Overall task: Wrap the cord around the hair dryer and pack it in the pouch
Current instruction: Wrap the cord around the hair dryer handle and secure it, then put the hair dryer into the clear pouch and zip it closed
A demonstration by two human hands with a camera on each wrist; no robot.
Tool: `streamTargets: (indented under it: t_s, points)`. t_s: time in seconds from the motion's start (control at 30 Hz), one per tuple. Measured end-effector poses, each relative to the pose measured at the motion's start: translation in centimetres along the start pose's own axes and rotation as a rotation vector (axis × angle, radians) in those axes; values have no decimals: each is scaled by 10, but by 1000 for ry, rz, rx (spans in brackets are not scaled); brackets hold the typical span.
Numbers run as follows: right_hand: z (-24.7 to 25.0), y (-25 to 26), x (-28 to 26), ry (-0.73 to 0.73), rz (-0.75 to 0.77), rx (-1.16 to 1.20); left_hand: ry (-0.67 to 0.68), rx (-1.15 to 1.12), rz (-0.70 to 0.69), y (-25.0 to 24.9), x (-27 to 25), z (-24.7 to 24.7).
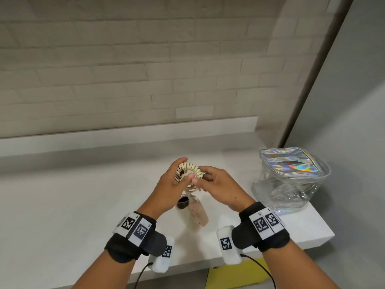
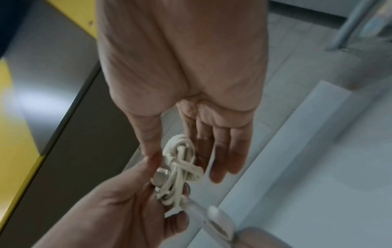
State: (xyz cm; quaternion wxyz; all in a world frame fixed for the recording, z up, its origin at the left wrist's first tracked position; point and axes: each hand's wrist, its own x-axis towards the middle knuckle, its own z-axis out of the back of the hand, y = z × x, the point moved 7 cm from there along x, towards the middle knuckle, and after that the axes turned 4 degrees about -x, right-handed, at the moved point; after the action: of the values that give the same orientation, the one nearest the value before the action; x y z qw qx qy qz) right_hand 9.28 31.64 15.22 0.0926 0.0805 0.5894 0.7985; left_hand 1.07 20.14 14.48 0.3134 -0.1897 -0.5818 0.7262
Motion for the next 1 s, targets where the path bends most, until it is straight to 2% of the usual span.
streamTargets:
  t_s: [0.17, 0.23, 0.4, 0.53, 0.63, 0.7, 0.77, 0.9, 1.0]
  points:
    - [3, -11, -2, 43, -124, 149, 41, -71, -8, 1, 1, -5]
    - [7, -19, -3, 14, -190, 254, 57, -86, 24, 14, 0, -4]
    - [17, -43, -12, -52, -293, 582, 302, 324, 94, 67, -18, -24]
    - [22, -59, -20, -143, -327, 856, 247, 294, 111, 79, -19, -44]
    - [30, -69, -25, -219, -332, 849, 188, 338, 74, 73, -13, -51]
    - [39, -78, -32, -287, -356, 648, 156, 344, 51, 70, -12, -51]
    - [42, -85, -40, -274, -395, 529, 155, 356, 19, 69, -12, -54]
    - [25, -97, -52, -112, -466, 750, 174, 378, -9, 66, -13, -63]
    - [32, -92, -55, -185, -376, 754, 146, 445, -50, 61, -10, -72]
